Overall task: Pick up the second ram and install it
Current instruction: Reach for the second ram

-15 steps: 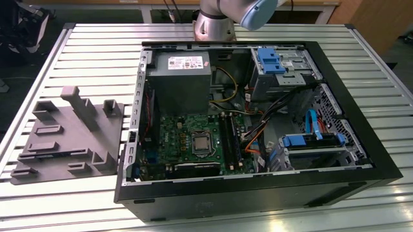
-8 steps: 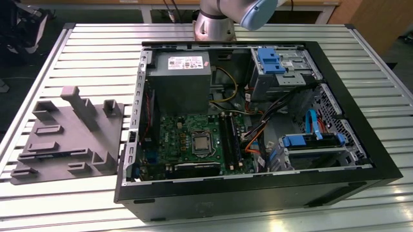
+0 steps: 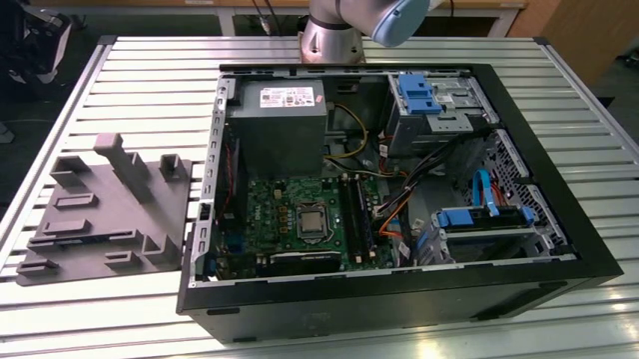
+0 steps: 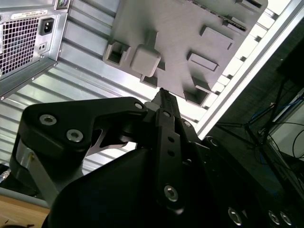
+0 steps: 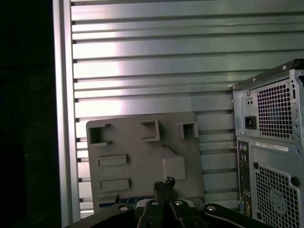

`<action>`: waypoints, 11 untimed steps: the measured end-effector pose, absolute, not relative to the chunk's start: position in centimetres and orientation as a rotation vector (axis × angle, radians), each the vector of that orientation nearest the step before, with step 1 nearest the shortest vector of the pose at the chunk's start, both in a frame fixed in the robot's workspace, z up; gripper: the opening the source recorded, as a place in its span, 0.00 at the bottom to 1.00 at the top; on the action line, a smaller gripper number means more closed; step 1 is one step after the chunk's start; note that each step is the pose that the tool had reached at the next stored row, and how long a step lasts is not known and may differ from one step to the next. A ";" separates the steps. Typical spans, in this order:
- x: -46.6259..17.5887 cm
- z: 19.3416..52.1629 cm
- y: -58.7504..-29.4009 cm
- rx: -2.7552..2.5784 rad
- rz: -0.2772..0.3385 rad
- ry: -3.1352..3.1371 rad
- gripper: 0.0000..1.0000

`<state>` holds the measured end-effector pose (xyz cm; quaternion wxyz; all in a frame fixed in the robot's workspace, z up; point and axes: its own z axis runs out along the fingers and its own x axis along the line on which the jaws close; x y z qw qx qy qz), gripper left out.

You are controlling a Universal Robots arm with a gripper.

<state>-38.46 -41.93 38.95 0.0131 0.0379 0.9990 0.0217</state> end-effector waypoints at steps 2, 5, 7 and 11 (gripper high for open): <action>-38.5 38.9 -42.0 0.118 0.068 3.112 0.11; -38.5 38.9 -42.0 0.118 0.068 3.112 0.11; -38.6 38.9 -42.0 0.118 0.068 3.113 0.11; -38.6 38.9 -42.0 0.118 0.068 3.112 0.11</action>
